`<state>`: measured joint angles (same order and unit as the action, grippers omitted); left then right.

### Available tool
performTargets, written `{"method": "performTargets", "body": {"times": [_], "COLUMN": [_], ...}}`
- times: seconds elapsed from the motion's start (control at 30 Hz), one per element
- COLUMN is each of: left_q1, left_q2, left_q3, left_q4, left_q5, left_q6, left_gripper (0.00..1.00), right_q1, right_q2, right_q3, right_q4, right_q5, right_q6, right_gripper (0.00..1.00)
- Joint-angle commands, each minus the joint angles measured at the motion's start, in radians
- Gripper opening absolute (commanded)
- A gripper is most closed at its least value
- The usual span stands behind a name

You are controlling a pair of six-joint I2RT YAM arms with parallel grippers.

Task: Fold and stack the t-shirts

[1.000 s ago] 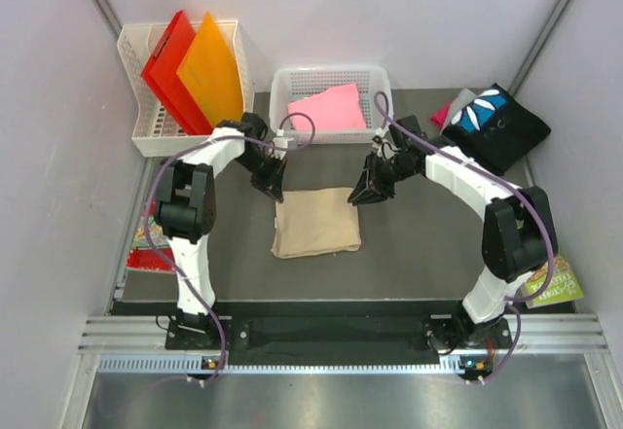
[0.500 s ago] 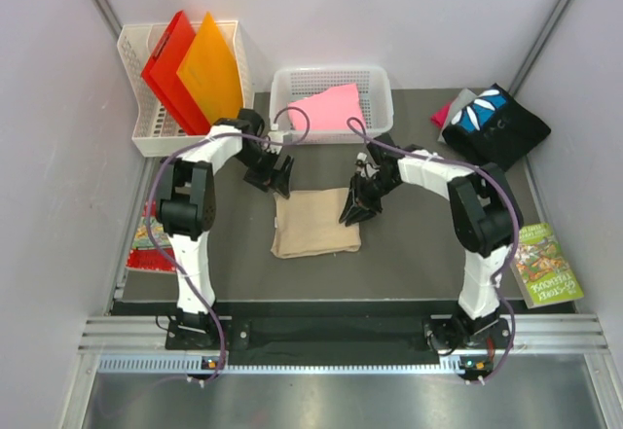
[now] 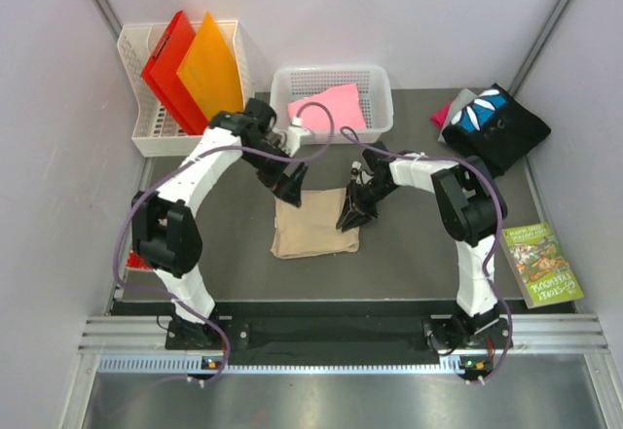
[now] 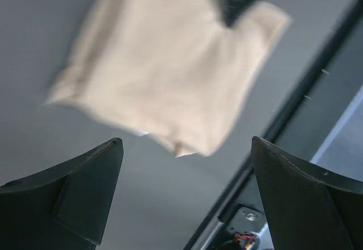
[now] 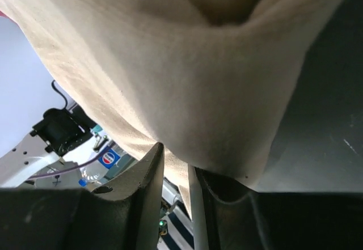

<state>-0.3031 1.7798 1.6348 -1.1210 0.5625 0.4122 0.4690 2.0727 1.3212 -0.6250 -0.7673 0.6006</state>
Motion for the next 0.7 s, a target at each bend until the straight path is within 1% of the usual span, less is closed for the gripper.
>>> {"method": "performTargets", "body": {"times": [0.0,0.07,0.1,0.13,0.17,0.2,0.23,0.3,0.33,0.47,0.53,0.67], "left_q1": [-0.126,-0.152,-0.163,-0.166,-0.166,-0.166,-0.166,-0.166,-0.166,-0.169,-0.169,-0.168], "left_q2": [0.01,0.01,0.012,0.016,0.018,0.018,0.015,0.009,0.004,-0.002,-0.002,0.027], "left_q3": [-0.096,-0.171,-0.194,-0.235,-0.254,-0.274,-0.309,-0.338,-0.363,-0.406,-0.429,-0.44], "left_q4": [-0.094,-0.042,-0.025,-0.002,0.009,0.021,0.033,0.067,0.075,0.119,0.154,0.19], "left_q5": [0.131,0.143,0.151,0.155,0.165,0.162,0.16,0.152,0.151,0.143,0.128,0.111], "left_q6": [0.066,0.051,0.043,0.037,0.034,0.03,0.027,0.02,0.011,-0.006,-0.018,-0.024], "left_gripper": [0.99,0.99,0.99,0.99,0.99,0.99,0.99,0.99,0.99,0.99,0.99,0.99], "right_q1": [0.008,-0.013,-0.041,-0.058,-0.073,-0.101,-0.115,-0.136,-0.139,-0.142,-0.141,-0.138], "right_q2": [-0.06,-0.098,-0.102,-0.094,-0.082,-0.063,-0.016,0.044,0.1,0.226,0.272,0.311], "right_q3": [0.019,0.111,0.152,0.241,0.29,0.337,0.425,0.51,0.579,0.668,0.671,0.641], "right_q4": [-0.056,-0.103,-0.154,-0.177,-0.2,-0.226,-0.264,-0.301,-0.323,-0.326,-0.312,-0.268], "right_q5": [0.031,0.043,0.046,0.051,0.063,0.069,0.072,0.083,0.086,0.094,0.092,0.098], "right_q6": [-0.047,-0.062,-0.07,-0.084,-0.091,-0.099,-0.113,-0.127,-0.136,-0.137,-0.133,-0.127], "right_gripper": [0.24,0.25,0.25,0.25,0.26,0.26,0.26,0.26,0.26,0.25,0.25,0.25]}}
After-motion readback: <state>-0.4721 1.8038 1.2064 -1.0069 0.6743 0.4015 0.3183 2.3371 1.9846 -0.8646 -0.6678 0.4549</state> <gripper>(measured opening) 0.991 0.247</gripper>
